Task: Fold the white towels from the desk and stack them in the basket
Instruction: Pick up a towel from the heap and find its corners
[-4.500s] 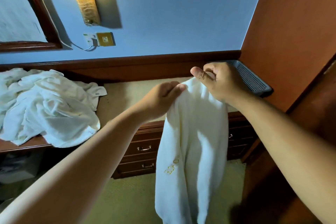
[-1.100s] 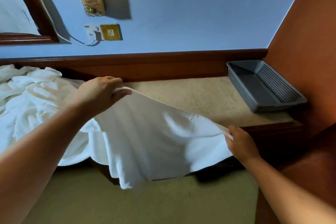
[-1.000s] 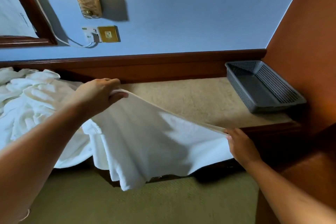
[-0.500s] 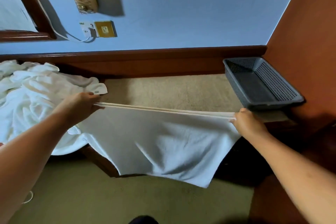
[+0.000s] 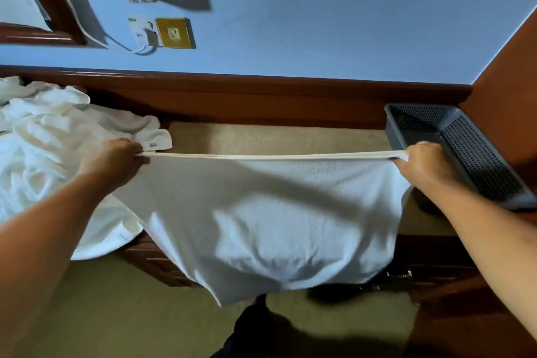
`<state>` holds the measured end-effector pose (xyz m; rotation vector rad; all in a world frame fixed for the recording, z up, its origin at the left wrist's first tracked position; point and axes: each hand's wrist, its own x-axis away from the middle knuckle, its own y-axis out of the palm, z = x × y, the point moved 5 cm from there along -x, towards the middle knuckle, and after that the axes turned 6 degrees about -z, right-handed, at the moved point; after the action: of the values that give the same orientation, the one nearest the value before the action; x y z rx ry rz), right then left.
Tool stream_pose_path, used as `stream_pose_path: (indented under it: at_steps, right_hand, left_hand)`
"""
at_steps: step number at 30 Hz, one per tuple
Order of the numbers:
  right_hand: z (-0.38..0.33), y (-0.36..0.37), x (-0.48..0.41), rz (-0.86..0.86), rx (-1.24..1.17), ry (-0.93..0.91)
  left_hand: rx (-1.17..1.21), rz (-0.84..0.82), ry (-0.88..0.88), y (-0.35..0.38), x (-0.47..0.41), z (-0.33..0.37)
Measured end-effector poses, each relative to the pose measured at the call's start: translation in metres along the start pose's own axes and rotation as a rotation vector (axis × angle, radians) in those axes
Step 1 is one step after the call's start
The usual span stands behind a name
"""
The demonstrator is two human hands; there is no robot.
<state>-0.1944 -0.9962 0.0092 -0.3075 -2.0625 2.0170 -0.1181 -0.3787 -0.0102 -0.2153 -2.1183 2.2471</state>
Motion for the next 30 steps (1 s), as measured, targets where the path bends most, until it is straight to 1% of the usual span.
stream_pose_path:
  at_steps: [3,5,6,9,11,12,13,15,17,19,22,27,30]
  right_hand:
    - [-0.017,0.001,-0.041,-0.038,-0.025,0.086]
    - [-0.023,-0.002,-0.069,-0.020,-0.162,0.168]
    - [-0.028,-0.003,-0.081,-0.001,-0.238,0.201]
    - [-0.038,0.006,-0.122,0.086,-0.477,0.281]
    - [-0.042,0.015,-0.143,0.116,-0.623,0.321]
    - [-0.042,0.019,-0.152,0.132,-0.661,0.333]
    - [-0.040,0.022,-0.161,0.154,-0.679,0.337]
    - [-0.035,0.025,-0.179,0.175,-0.697,0.339]
    - [-0.029,0.026,-0.196,0.161,-0.681,0.351]
    - [-0.024,0.029,-0.215,0.131,-0.637,0.348]
    - [-0.026,0.033,-0.248,0.121,-0.616,0.328]
    - [-0.032,0.049,-0.302,0.095,-0.638,0.334]
    - [-0.029,0.068,-0.328,0.055,-0.645,0.395]
  left_hand:
    - [0.064,-0.059,-0.113,0.011,-0.050,-0.005]
    - [0.186,-0.075,-0.275,0.016,-0.082,-0.013]
    - [0.284,-0.077,-0.372,0.018,-0.096,-0.014]
    - [0.615,-0.018,-0.709,0.029,-0.137,-0.019]
    - [0.791,0.004,-0.867,0.042,-0.154,-0.017]
    - [0.807,0.012,-0.886,0.046,-0.163,-0.014]
    - [0.790,0.015,-0.868,0.047,-0.175,-0.012]
    - [0.700,-0.005,-0.787,0.051,-0.200,-0.015]
    - [0.604,-0.020,-0.743,0.054,-0.221,-0.020]
    - [0.590,-0.033,-0.678,0.048,-0.239,-0.012]
    - [0.584,0.005,-0.620,0.041,-0.270,0.004]
    - [0.515,0.021,-0.686,0.051,-0.303,0.015]
    - [0.511,-0.004,-0.757,0.070,-0.329,0.013]
